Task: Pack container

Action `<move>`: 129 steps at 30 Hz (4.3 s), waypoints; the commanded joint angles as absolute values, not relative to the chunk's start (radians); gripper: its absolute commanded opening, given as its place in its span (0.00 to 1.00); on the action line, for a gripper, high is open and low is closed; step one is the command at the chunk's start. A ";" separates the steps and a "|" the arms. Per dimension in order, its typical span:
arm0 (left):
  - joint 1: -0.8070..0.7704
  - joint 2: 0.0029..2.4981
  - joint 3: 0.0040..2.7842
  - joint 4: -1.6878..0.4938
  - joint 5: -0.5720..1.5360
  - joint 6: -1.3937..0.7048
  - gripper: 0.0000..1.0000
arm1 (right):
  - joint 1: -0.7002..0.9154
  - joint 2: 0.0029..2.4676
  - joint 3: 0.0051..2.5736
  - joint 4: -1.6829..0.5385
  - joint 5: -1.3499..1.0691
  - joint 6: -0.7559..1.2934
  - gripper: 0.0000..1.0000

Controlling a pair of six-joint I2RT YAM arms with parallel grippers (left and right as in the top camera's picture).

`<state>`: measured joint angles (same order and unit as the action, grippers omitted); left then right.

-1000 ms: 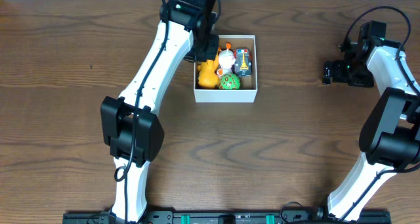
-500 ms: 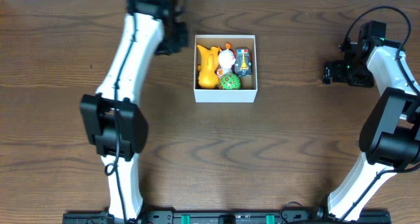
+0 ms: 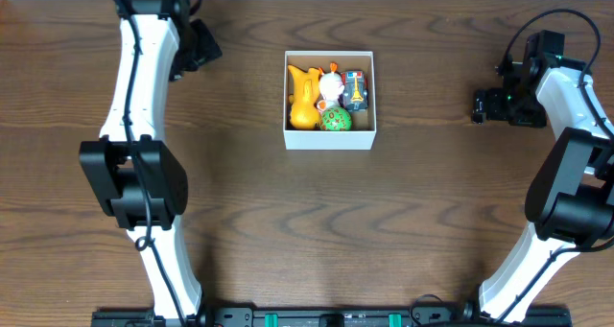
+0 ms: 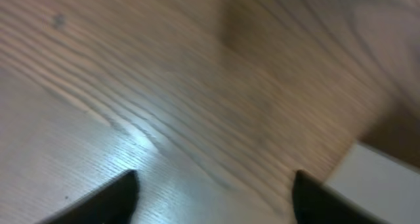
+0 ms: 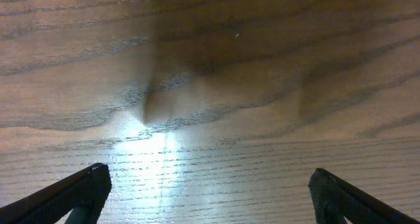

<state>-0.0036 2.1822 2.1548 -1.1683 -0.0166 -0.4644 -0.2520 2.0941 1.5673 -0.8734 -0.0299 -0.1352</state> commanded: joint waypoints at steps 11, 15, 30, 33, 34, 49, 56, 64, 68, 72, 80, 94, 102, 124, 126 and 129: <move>0.096 2.162 2.162 -1.143 -0.121 -0.439 0.98 | -0.245 2.084 1.565 -0.874 -0.034 -0.128 0.99; 0.102 2.162 2.162 -1.143 -0.121 -0.439 0.98 | -0.245 2.084 1.565 -0.874 -0.034 -0.128 0.99; 0.102 2.162 2.162 -1.143 -0.121 -0.439 0.98 | -0.245 2.084 1.565 -0.874 -0.034 -0.128 0.99; 0.102 2.162 2.162 -1.143 -0.121 -0.439 0.98 | -0.245 2.084 1.565 -0.874 -0.034 -0.128 0.99; 0.102 2.162 2.162 -1.143 -0.121 -0.439 0.98 | -0.245 2.084 1.565 -0.874 -0.034 -0.128 0.99; 0.102 2.162 2.162 -1.143 -0.121 -0.439 0.98 | -0.245 2.084 1.565 -0.874 -0.034 -0.128 0.99; 0.102 2.162 2.162 -1.143 -0.121 -0.439 0.98 | -0.245 2.084 1.565 -0.874 -0.034 -0.128 0.99; 0.102 2.162 2.162 -1.143 -0.121 -0.439 0.98 | -0.246 2.084 1.565 -0.874 -0.017 -0.128 0.99; 0.102 2.162 2.162 -1.143 -0.121 -0.439 0.98 | -0.245 2.084 1.565 -0.874 -0.015 -0.128 0.99; 0.102 2.162 2.162 -1.143 -0.121 -0.439 0.98 | -0.249 2.082 1.565 -0.863 -0.012 -0.128 0.99; 0.102 2.162 2.162 -1.143 -0.121 -0.439 0.98 | -0.245 1.953 1.562 -0.889 -0.007 -0.131 0.99; 0.102 2.162 2.162 -1.143 -0.121 -0.439 0.98 | -0.126 1.291 1.554 -0.728 -0.057 -0.128 0.99; 0.102 2.162 2.162 -1.143 -0.121 -0.439 0.98 | -0.029 0.963 1.506 -0.736 -0.057 -0.127 0.99; 0.102 2.162 2.162 -1.143 -0.121 -0.439 0.98 | -0.029 0.380 0.403 0.059 -0.121 -0.127 0.99; 0.102 2.162 2.162 -1.143 -0.121 -0.439 0.98 | -0.023 0.363 0.342 0.111 -0.122 -0.127 0.99; 0.102 2.162 2.162 -1.143 -0.121 -0.439 0.98 | -0.018 0.324 0.267 0.153 -0.140 -0.127 0.99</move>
<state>0.1013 2.1822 2.1548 -1.1419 -0.1089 -0.4450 -0.0330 0.3618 0.3141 0.1280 -0.1143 -0.1349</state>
